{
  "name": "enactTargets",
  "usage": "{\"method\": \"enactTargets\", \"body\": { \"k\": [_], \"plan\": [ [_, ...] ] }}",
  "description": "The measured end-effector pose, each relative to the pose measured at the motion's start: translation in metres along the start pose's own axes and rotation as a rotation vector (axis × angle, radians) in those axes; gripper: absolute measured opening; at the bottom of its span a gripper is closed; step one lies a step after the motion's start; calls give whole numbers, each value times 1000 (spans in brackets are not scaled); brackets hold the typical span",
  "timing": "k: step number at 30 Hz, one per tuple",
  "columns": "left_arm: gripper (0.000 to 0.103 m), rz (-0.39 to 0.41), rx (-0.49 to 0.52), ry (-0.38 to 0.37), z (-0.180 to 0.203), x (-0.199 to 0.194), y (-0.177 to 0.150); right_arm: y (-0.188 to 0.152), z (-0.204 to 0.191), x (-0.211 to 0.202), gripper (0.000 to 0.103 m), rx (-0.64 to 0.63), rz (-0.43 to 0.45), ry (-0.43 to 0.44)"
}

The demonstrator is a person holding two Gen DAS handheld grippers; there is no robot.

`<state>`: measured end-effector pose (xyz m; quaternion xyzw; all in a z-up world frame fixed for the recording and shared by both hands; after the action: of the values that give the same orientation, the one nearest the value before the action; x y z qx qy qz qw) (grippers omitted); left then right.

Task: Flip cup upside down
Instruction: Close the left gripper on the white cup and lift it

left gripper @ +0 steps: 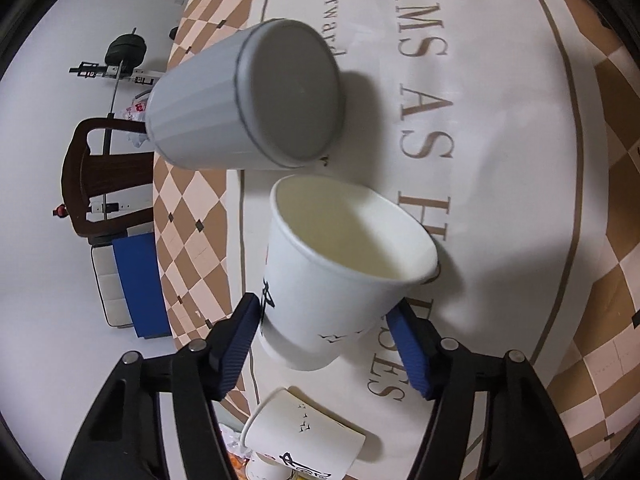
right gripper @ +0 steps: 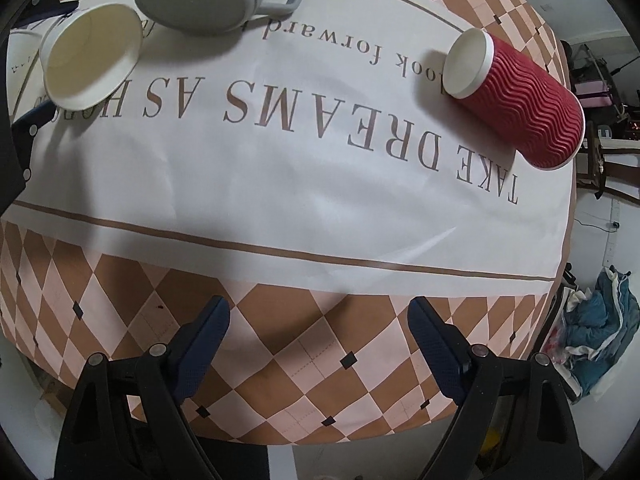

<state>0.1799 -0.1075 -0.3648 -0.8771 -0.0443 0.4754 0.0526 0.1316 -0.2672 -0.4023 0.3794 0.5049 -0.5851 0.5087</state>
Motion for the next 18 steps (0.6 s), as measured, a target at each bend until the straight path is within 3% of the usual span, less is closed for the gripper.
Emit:
{"method": "enactTargets", "body": {
  "k": [6, 10, 12, 18],
  "plan": [
    [60, -6, -92, 4, -13, -7, -6, -3, 1, -11, 92, 28, 21, 0],
    [60, -17, -239, -60, -27, -22, -12, -9, 9, -18, 92, 60, 29, 13],
    [60, -28, -320, -103, -31, -29, -16, -13, 14, -21, 92, 73, 33, 15],
    [60, -97, -705, -362, -29, -51, -30, -37, 36, -25, 92, 123, 39, 42]
  ]
}}
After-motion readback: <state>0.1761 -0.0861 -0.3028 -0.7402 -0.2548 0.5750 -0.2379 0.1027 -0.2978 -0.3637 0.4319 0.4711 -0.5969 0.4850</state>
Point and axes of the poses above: each gripper's, at about its wrist camera, not at the fingertips, and x roughly the way its jaws point, z to its right, y to its top, the point moved 1 cm from there along x, roughly the way its jaws point
